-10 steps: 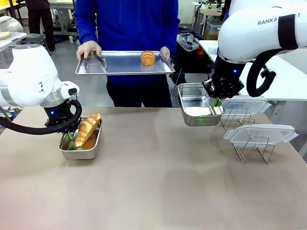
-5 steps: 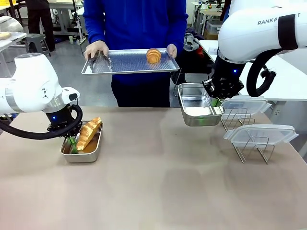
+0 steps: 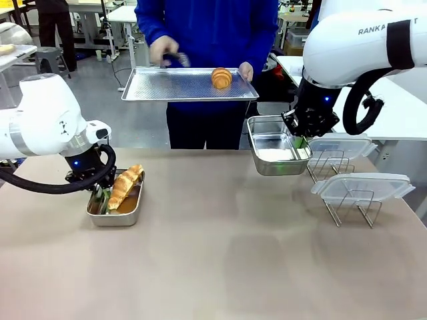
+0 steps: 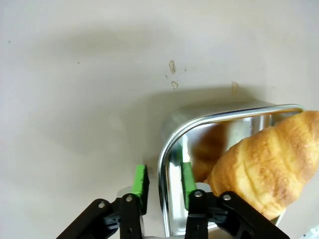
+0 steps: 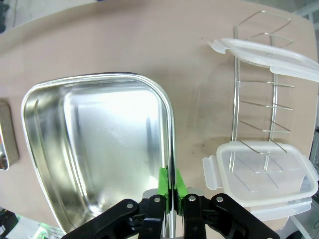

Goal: Place the bread in airtight containers.
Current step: Once an object is inside an Airtight Container , place the container in the center of the table.

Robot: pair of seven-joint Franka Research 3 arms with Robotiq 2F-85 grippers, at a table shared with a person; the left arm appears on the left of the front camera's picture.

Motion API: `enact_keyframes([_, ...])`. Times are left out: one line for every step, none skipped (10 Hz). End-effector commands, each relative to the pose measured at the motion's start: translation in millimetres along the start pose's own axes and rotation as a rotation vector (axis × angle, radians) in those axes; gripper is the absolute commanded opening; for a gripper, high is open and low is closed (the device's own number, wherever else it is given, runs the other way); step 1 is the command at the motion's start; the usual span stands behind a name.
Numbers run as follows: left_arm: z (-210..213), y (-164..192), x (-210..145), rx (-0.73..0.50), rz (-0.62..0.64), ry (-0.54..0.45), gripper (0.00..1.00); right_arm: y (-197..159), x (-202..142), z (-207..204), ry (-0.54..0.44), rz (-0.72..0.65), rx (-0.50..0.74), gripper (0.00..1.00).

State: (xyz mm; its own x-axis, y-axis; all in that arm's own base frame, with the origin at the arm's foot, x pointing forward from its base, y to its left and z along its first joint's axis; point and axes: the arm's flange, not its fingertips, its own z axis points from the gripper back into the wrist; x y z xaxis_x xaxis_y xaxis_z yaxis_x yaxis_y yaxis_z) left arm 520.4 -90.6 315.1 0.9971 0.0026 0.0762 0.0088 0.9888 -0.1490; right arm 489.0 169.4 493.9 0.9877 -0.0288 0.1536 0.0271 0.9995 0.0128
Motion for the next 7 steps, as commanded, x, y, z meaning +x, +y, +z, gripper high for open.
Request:
enact_keyframes([30.6, 11.7, -7.7, 0.009, 0.004, -0.06, 1.0, 0.0, 0.8, 3.2, -0.011, -0.014, -0.012, 0.0])
enact_keyframes([54.8, 16.7, -11.5, 0.011, -0.009, -0.095, 0.83, 0.0, 0.8, 3.2, -0.011, -0.014, -0.012, 0.0])
enact_keyframes([76.0, 20.9, -16.4, -0.016, -0.046, -0.12, 0.93, 0.0, 0.8, 3.2, -0.011, -0.014, -0.012, 0.0])
enact_keyframes([99.6, 25.8, -20.4, -0.045, -0.098, -0.152, 1.0, 0.0, 0.8, 3.2, -0.011, -0.014, -0.012, 0.0])
enact_keyframes([121.9, 35.4, -25.1, -0.082, -0.181, -0.184, 1.0, 0.0, 0.8, 3.2, -0.011, -0.014, -0.012, 0.0])
enact_keyframes([152.6, 55.2, -35.2, -0.16, -0.318, -0.228, 1.0, 0.0, 0.8, 3.2, -0.011, -0.014, -0.012, 0.0])
enact_keyframes([176.0, 78.3, -46.0, -0.248, -0.51, -0.254, 1.0, 0.0, 0.8, 3.2, -0.011, -0.014, -0.012, 0.0])
